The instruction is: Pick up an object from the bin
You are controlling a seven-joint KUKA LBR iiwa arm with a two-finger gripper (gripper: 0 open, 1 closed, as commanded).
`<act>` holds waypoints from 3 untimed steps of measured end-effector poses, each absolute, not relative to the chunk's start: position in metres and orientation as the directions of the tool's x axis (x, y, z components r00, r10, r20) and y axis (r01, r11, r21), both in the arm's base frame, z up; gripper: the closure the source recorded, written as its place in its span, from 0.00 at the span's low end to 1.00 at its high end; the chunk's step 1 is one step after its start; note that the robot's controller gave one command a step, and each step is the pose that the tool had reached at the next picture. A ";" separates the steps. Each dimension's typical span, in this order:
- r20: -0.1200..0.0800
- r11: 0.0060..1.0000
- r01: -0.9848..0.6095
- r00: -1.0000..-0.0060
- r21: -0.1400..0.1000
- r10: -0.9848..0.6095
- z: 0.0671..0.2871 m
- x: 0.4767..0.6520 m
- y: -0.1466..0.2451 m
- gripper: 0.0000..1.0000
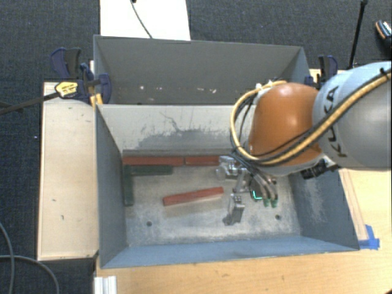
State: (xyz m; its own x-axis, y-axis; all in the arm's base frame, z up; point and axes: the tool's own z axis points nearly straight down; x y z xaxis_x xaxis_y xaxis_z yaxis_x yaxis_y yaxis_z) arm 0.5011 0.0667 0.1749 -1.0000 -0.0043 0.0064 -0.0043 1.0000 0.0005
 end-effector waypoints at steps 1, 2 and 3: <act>-0.010 0.988 -0.157 -0.987 0.000 -0.157 0.287 0.490 0.074 0.00; 0.001 0.838 -0.545 -0.838 0.002 -0.545 0.156 0.527 0.147 0.00; 0.004 0.852 -0.524 -0.852 0.002 -0.524 0.066 0.550 0.119 0.00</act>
Offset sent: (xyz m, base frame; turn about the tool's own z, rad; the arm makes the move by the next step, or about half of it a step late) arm -0.0133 0.0064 0.1077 -0.1534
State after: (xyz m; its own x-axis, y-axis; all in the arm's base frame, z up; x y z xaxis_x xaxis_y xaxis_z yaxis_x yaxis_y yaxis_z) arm 0.5498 0.1186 0.0661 -0.8517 -0.5240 0.0044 -0.5240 0.8517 0.0018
